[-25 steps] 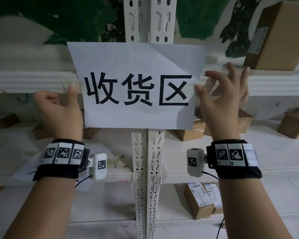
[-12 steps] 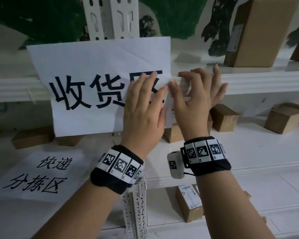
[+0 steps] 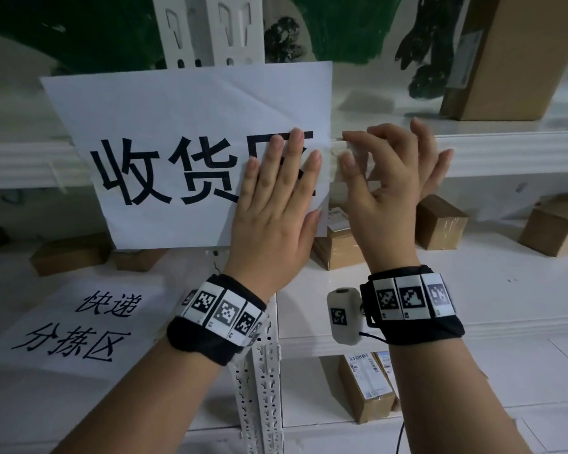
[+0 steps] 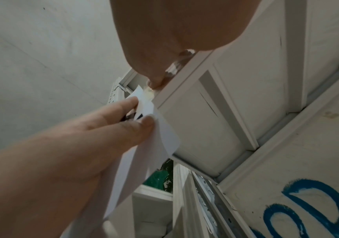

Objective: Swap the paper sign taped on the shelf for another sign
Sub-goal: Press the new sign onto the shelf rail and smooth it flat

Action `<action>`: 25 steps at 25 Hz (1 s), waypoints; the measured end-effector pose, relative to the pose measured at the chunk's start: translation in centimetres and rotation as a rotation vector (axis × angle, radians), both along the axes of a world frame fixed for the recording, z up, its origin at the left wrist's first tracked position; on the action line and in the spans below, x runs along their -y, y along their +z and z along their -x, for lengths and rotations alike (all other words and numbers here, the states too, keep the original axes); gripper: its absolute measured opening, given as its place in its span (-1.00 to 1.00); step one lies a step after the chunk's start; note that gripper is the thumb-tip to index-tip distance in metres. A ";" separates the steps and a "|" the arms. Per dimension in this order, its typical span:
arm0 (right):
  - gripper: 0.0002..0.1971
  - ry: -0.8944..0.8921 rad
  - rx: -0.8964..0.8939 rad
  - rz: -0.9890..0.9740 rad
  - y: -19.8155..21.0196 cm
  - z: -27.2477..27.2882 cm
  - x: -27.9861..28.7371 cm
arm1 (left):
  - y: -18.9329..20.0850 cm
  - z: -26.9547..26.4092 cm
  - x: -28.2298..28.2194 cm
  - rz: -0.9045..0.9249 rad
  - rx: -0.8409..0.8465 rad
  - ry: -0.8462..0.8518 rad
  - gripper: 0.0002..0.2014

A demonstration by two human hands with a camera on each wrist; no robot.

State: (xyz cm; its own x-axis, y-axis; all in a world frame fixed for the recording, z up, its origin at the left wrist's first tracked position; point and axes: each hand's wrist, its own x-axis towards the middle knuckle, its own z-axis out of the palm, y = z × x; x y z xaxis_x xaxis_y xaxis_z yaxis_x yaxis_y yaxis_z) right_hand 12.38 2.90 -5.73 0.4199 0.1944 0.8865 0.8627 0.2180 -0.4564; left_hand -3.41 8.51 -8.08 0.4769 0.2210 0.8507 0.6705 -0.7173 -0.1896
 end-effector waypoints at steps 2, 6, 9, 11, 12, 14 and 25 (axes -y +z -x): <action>-0.81 0.036 -0.061 -0.021 0.2 0.4 -0.2 | 0.0 0.1 0.0 0.006 0.008 -0.007 -0.33; -0.72 -0.025 -0.088 -0.022 0.8 1.2 -0.5 | 0.1 0.0 0.0 0.008 0.016 -0.002 -0.29; -0.80 -0.013 -0.088 -0.068 1.0 1.3 -0.9 | 0.0 -0.2 0.0 -0.002 0.015 0.020 -0.29; -0.85 -0.014 -0.080 -0.093 1.0 1.2 -1.0 | 0.0 -0.2 -0.1 -0.003 0.004 0.039 -0.29; -0.85 -0.014 -0.079 -0.095 0.9 1.1 -1.1 | 0.1 -0.2 -0.1 0.001 0.002 0.038 -0.29; -0.83 -0.014 -0.077 -0.097 0.8 1.0 -1.2 | 0.1 -0.1 -0.1 0.001 0.002 0.026 -0.28; -0.84 -0.042 -0.057 -0.115 0.7 1.1 -1.3 | 0.3 -0.2 0.3 0.009 0.011 0.023 -0.24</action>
State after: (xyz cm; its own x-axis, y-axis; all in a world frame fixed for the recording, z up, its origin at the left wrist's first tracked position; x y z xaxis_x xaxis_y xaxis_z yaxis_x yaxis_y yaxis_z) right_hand 11.32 4.19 -5.03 0.4755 0.0741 0.8766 0.8456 0.2362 -0.4787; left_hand -3.22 8.24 -7.82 0.4626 0.2394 0.8536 0.6888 -0.7033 -0.1760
